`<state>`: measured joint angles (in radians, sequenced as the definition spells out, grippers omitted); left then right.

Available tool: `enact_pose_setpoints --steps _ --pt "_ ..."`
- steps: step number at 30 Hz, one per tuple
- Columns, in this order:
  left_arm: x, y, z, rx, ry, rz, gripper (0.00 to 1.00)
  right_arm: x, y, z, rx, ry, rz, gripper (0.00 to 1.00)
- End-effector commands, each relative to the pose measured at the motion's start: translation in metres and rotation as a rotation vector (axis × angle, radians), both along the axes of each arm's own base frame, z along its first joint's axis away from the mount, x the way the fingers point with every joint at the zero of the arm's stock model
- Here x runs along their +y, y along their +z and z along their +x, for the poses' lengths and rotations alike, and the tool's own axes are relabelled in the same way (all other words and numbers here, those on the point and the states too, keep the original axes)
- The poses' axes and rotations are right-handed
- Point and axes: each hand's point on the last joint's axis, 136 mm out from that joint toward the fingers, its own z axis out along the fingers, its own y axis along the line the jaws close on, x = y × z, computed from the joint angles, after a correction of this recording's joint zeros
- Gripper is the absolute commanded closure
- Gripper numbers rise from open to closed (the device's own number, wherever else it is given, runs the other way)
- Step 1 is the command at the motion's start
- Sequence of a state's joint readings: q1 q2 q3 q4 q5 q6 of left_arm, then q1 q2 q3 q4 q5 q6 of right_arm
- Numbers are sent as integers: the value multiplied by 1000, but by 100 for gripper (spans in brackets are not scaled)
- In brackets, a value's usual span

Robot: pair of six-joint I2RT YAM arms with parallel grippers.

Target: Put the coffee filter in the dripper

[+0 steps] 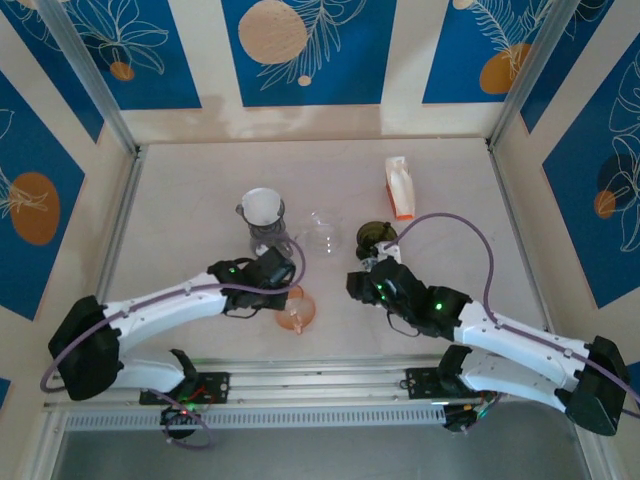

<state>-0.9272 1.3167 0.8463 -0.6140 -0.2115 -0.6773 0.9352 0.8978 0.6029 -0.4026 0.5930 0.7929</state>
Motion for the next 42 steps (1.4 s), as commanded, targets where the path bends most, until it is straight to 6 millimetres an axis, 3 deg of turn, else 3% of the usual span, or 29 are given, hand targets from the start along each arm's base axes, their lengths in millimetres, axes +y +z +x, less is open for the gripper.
enact_pose_setpoints --steps 1,6,11,18,22,26,31,35,40,42 --pt "-19 10 6 -41 -70 25 100 -49 -19 -12 120 -160 -161 42" --pt "-42 10 5 -54 -162 70 100 -66 -15 -11 167 -226 -173 41" --pt "-49 5 3 -35 -184 73 84 -60 -20 0 230 -196 -51 40" --pt "-50 15 5 -66 -179 45 63 -49 -29 15 293 -162 16 44" --pt "-52 30 8 -101 -166 2 55 -51 -44 17 338 -191 14 48" --pt "-52 67 11 -192 -156 -97 38 -51 -51 22 352 -201 19 55" --pt "-34 104 8 -302 -125 -198 17 -53 -60 24 388 -211 12 70" --pt "-17 112 1 -350 -91 -259 0 -54 -63 23 399 -206 9 81" --pt "10 102 -3 -379 -29 -241 0 -57 -49 19 380 -186 -3 99" --pt "22 99 -5 -393 5 -239 0 -59 -34 16 352 -169 2 100"
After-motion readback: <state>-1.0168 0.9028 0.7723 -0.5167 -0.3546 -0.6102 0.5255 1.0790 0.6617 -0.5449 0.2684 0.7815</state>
